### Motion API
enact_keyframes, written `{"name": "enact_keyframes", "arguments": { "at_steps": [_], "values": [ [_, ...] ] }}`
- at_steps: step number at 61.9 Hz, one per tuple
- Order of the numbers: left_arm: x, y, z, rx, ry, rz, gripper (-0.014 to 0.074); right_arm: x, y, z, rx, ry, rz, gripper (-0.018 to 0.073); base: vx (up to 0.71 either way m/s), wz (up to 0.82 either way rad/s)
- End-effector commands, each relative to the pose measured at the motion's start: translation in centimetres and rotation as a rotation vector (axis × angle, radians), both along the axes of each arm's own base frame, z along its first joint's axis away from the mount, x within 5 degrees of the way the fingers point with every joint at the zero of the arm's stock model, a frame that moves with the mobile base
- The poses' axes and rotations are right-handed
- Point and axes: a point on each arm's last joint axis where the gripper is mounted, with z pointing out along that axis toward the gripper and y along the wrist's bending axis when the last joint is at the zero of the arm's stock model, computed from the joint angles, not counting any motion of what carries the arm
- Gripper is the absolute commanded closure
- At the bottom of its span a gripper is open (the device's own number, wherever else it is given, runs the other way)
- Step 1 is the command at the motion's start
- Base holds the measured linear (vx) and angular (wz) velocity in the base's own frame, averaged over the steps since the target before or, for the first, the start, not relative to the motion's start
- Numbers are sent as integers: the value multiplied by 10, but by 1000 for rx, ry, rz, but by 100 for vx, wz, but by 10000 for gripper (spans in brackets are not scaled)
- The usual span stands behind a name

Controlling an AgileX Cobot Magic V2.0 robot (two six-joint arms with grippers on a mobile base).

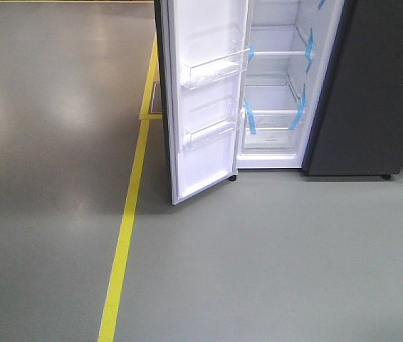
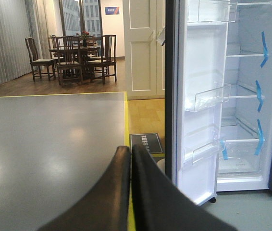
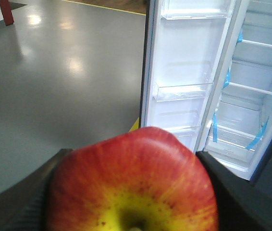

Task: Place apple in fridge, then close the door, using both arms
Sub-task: 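Approach the fridge doorway with the apple held in the right gripper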

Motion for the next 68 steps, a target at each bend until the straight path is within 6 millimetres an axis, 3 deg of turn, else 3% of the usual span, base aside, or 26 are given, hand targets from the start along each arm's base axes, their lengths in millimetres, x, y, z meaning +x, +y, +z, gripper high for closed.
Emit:
{"name": "enact_keyframes", "arguments": {
  "at_steps": [1, 68],
  "values": [
    [0, -1, -2, -18, -55, -12, 603, -8, 1, 17, 28, -111, -14, 566, 14, -1],
    [0, -1, -2, -18, -55, -12, 603, -8, 1, 17, 28, -111, -14, 566, 14, -1]
  ]
}}
